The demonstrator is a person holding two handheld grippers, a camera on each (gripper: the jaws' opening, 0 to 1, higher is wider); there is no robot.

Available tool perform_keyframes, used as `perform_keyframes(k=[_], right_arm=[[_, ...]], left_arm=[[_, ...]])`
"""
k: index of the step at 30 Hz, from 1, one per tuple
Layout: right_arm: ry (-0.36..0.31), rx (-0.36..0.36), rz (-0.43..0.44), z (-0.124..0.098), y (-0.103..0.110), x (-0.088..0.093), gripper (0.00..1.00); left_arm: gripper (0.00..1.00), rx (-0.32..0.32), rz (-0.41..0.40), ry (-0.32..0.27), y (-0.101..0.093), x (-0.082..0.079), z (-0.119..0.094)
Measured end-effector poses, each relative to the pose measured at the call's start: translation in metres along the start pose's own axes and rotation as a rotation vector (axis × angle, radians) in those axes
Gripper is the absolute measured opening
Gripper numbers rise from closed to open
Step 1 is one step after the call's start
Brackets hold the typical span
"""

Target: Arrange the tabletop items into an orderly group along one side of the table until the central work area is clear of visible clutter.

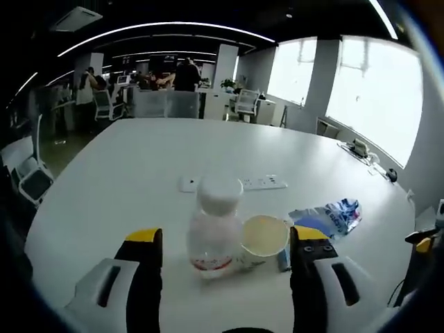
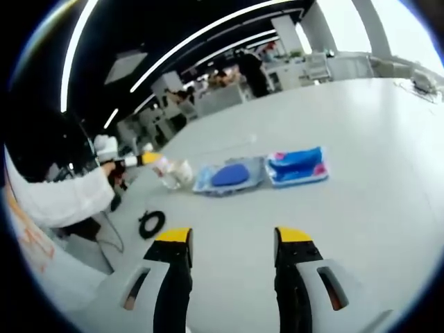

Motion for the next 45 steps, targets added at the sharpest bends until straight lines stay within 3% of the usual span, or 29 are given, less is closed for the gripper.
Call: perform_keyframes(k=[6,13,31,35,37,45], right_arm=[[-0.002,-0.012,0.007,-0.005,0.001,0.008,0.45],[-0.001,-0.021,0.019,-0.011,0.002,0.014,0.45],[0.006,-0.059,0.009,-0.007,0.008,0.012,0.45],[0.007,-0.054,0.018,-0.009,0.006,0.015,0.45],[0.005,-0.05,0.022,-0.011,0.004,0.017,0.45],[-0.015,-0.032,0.052,-0.018,-0.001,0.021,0.44]], left_arm=[[0.87,-0.001,-0.012,0.013,0.007,0.018,-0.025],[0.86,-0.012,-0.001,0.033,0.016,0.039,-0.05],[0.82,-0.018,-0.015,0.067,0.013,0.054,-0.062],[0.77,-0.014,-0.015,0.114,0.014,0.071,-0.06],[0.74,-0.011,-0.039,0.166,0.016,0.085,-0.059],[0.67,-0.039,0.011,0.267,0.02,0.12,-0.059]])
Point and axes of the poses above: the point that each gripper's makers call its tool centre point, and the gripper's own axes: z roughly forward along the fingers, y roughly to its left, x roughly out of its underside, the point moved 6 cm from there along -z, roughly backward along the fingers, and after that the axes turned 9 degrees about -x, right-handed, at the moved point
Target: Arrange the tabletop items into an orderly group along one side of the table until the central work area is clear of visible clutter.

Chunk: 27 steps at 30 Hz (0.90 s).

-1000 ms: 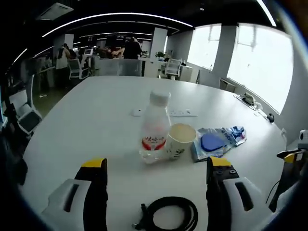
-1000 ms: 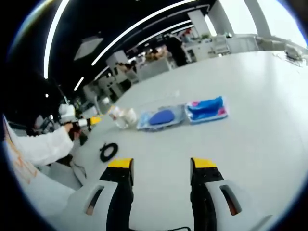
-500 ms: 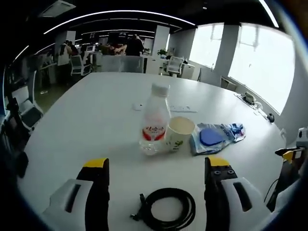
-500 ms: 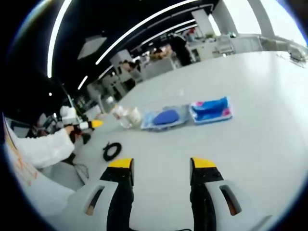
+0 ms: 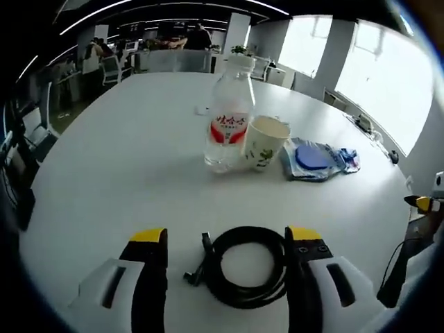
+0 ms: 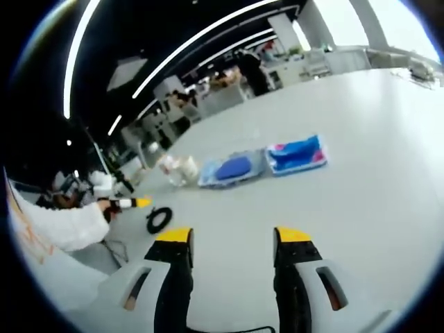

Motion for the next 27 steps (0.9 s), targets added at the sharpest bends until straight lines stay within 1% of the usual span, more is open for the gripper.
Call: perform_keyframes(k=[2,5,8,13,16,18,20,22,25,26,27], right_arm=[[0.003,0.005,-0.001,-0.001,0.0,0.001,0.44],[0.001,0.002,0.003,-0.001,-0.001,0.003,0.44],[-0.002,0.006,0.007,0.0,-0.001,0.003,0.43],[-0.016,0.014,0.016,-0.002,-0.001,0.003,0.42],[-0.019,0.016,0.021,-0.003,-0.001,0.004,0.42],[-0.019,0.018,0.024,-0.004,-0.001,0.005,0.41],[-0.021,0.021,0.033,-0.004,-0.002,0.006,0.41],[-0.022,0.021,0.039,-0.005,-0.003,0.007,0.4],[-0.022,0.022,0.038,-0.004,-0.003,0.006,0.4],[-0.022,0.021,0.038,-0.004,-0.003,0.006,0.4],[-0.023,0.021,0.038,-0.003,-0.002,0.005,0.4]], left_arm=[[0.65,-0.002,-0.001,0.029,0.0,0.006,0.003],[0.64,-0.013,-0.021,0.049,0.001,0.01,0.007],[0.62,-0.022,-0.04,0.056,0.001,0.012,0.011],[0.57,-0.031,-0.051,0.094,0.0,0.018,0.016],[0.54,-0.056,-0.05,0.111,0.002,0.022,0.017],[0.5,-0.07,-0.048,0.107,0.004,0.022,0.017],[0.43,-0.072,-0.042,0.112,0.003,0.023,0.017],[0.4,-0.095,-0.005,0.105,0.005,0.025,0.018],[0.23,-0.143,0.038,0.124,0.011,0.029,0.014],[0.23,-0.123,0.02,0.112,0.009,0.028,0.014],[0.22,-0.122,0.007,0.109,0.009,0.028,0.014]])
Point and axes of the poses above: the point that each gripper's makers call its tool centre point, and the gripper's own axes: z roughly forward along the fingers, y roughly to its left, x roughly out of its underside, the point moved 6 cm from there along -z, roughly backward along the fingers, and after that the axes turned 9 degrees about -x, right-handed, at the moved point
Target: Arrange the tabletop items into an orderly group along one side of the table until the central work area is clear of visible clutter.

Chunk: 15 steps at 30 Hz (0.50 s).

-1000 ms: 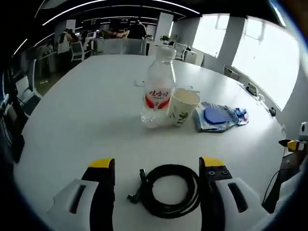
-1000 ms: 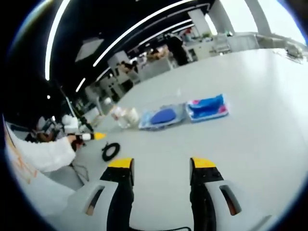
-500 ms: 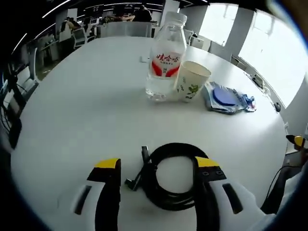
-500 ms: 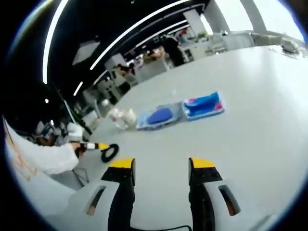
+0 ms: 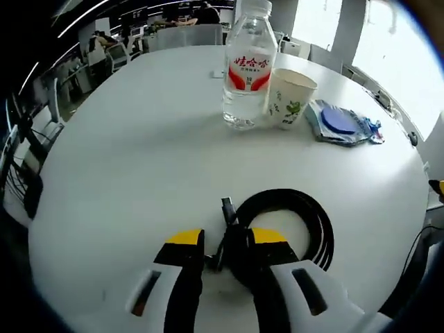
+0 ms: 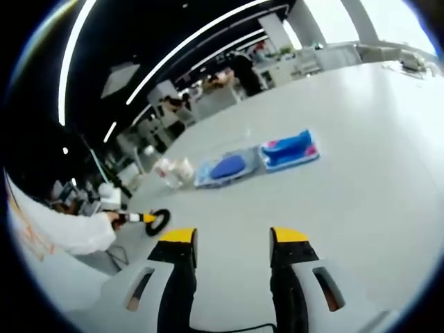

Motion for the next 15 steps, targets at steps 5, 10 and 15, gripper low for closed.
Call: perform_keyframes(k=[5,10,15], right_arm=[[0.003,-0.002,0.001,0.002,0.002,0.001,0.39],[0.002,-0.003,0.006,0.002,0.002,0.001,0.39],[0.005,-0.003,0.006,0.003,0.003,0.002,0.38]], left_arm=[[0.14,0.028,0.008,-0.001,-0.002,0.001,-0.004],[0.1,0.068,-0.021,-0.035,-0.004,-0.004,-0.014],[0.09,0.118,-0.049,-0.064,-0.01,-0.003,-0.026]])
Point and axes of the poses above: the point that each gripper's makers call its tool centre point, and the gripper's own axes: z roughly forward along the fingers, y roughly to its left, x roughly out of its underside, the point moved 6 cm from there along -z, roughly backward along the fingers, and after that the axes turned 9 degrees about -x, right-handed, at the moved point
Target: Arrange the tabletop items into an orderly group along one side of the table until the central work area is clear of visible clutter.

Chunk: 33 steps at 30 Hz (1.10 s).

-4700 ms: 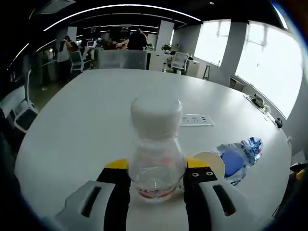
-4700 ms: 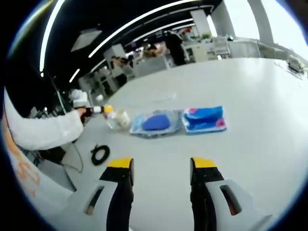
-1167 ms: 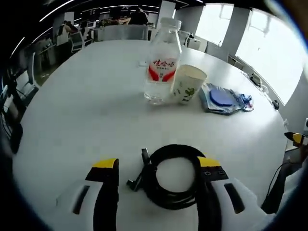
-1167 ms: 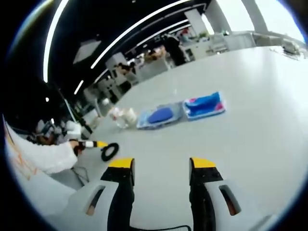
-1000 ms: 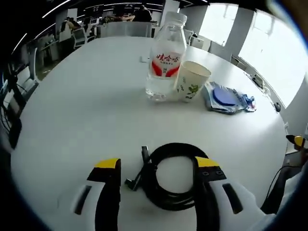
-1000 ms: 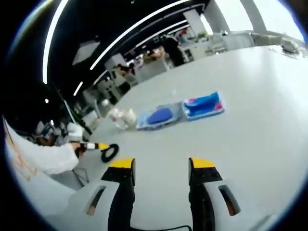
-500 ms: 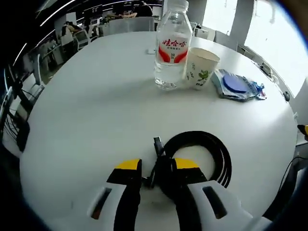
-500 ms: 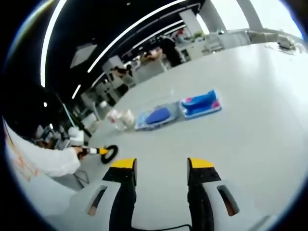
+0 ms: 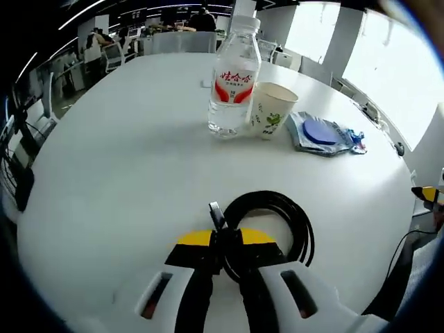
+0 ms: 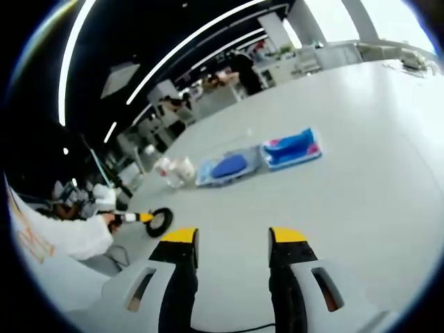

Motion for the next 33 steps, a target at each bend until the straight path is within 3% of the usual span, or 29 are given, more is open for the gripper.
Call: perform_keyframes(k=[5,11,16,20,24,25,27,30,33], right_arm=[[0.0,-0.007,-0.001,0.003,0.003,-0.001,0.38],[0.01,-0.035,-0.007,0.014,0.009,-0.002,0.38],[0.012,-0.095,-0.019,0.028,0.02,-0.007,0.4],[0.017,-0.174,-0.042,0.041,0.033,-0.012,0.52],[0.052,-0.259,-0.104,0.054,0.045,-0.018,0.59],[0.063,-0.285,-0.132,0.058,0.049,-0.02,0.61],[0.079,-0.327,-0.161,0.063,0.056,-0.024,0.63],[0.116,-0.416,-0.22,0.072,0.069,-0.03,0.66],[0.113,-0.446,-0.231,0.078,0.076,-0.036,0.7]], left_arm=[[0.08,0.041,-0.011,-0.051,-0.009,-0.006,-0.016],[0.08,0.147,-0.016,-0.138,-0.029,-0.018,-0.039],[0.08,0.205,0.029,-0.196,-0.049,-0.031,-0.06],[0.08,0.242,0.16,-0.227,-0.067,-0.041,-0.074],[0.08,0.35,0.285,-0.283,-0.097,-0.058,-0.092],[0.08,0.402,0.332,-0.297,-0.106,-0.063,-0.098],[0.08,0.438,0.388,-0.328,-0.116,-0.072,-0.106],[0.08,0.486,0.533,-0.359,-0.136,-0.083,-0.118],[0.08,0.509,0.677,-0.373,-0.153,-0.085,-0.125]])
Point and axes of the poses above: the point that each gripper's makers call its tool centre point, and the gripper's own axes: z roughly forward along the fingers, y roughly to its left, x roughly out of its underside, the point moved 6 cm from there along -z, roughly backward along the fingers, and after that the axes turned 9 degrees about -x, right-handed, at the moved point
